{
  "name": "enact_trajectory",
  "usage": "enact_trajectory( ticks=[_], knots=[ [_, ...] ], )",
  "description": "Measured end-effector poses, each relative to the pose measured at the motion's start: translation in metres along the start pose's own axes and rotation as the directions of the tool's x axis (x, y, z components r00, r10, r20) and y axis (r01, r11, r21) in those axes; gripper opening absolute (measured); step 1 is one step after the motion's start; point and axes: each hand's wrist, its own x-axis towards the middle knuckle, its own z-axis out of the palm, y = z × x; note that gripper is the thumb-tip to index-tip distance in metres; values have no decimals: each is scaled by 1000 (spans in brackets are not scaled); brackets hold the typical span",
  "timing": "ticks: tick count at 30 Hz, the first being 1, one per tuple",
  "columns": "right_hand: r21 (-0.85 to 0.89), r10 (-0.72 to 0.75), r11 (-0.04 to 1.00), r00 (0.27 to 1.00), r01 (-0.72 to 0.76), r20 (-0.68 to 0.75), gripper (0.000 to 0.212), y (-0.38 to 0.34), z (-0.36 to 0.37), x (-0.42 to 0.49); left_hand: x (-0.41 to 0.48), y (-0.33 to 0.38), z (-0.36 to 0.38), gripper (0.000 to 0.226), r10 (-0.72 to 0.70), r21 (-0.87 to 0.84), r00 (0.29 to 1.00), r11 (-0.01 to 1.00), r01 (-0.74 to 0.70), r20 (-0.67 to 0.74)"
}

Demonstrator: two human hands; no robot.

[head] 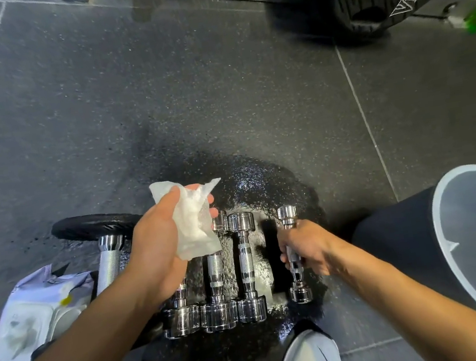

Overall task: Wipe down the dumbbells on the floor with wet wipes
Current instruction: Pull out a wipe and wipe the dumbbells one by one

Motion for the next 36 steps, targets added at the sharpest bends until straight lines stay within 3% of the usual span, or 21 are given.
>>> enact_trajectory(
  ticks=[5, 9, 12, 14, 16, 17, 19, 20, 22, 24, 26, 27, 28, 30, 32, 34, 36],
  knots=[
    [-238, 80, 968, 997, -82, -15, 19, -1, 14, 6, 2, -4, -1, 32, -15, -4, 1000, 1000, 15, 2],
    [-290, -49, 957, 995, 23, -83, 38, 9, 30, 16, 2, -8, -2, 32, -30, 22, 1000, 999, 30, 2],
    [-399, -114, 916, 984, 50, -139, 28, 9, 36, 15, 4, -10, -3, 30, -34, 44, 999, 998, 34, 3],
    [-379, -102, 925, 982, 34, -159, 26, 4, 40, 3, 4, -11, -3, 31, -31, 53, 999, 998, 30, 17],
    [-584, -166, 810, 974, 47, -152, 32, 8, 45, -5, 4, -12, -2, 30, -34, 58, 999, 998, 33, 23],
    [-533, -115, 846, 978, 6, -171, 30, 8, 47, 0, 4, -13, -1, 29, -39, 56, 999, 998, 37, 25],
    [-376, -98, 926, 986, 41, -132, 48, 9, 40, 3, 4, -15, -1, 30, -48, 40, 998, 998, 46, 43],
    [-450, -112, 892, 986, 46, -121, 53, 7, 38, 3, 4, -16, -1, 32, -56, 34, 997, 998, 55, 54],
    [-577, -181, 811, 980, 100, -84, 42, 17, 32, 6, 3, -17, -1, 36, -81, 11, 992, 997, 81, 91],
    [-430, -255, 888, 953, 164, -162, 39, 6, 31, -3, 2, -18, 0, 39, -112, -29, 983, 993, 117, 147],
    [-481, -338, 850, 923, 215, -184, 33, -1, 26, -11, 3, -20, -1, 40, -125, -81, 976, 987, 141, 179],
    [-416, -379, 869, 901, 268, -212, 24, -7, 24, -16, 4, -20, -1, 40, -123, -99, 974, 985, 144, 191],
    [-307, -422, 885, 881, 349, -213, 16, -9, 25, -22, 5, -20, -1, 41, -117, -111, 973, 984, 141, 200],
    [103, -493, 859, 864, 502, -103, 9, -27, 34, -47, 6, -21, -2, 42, -97, -106, 971, 987, 123, 218],
    [351, -547, 789, 837, 505, 26, 20, -44, 43, -66, 6, -23, 0, 42, -74, -101, 965, 990, 102, 250],
    [321, -574, 789, 815, 524, 80, 39, -54, 54, -74, 5, -25, 3, 39, -65, -120, 953, 987, 104, 298],
    [240, -593, 788, 804, 567, 47, 49, -60, 65, -77, 3, -28, 6, 38, -45, -96, 946, 992, 79, 321]
  ],
)
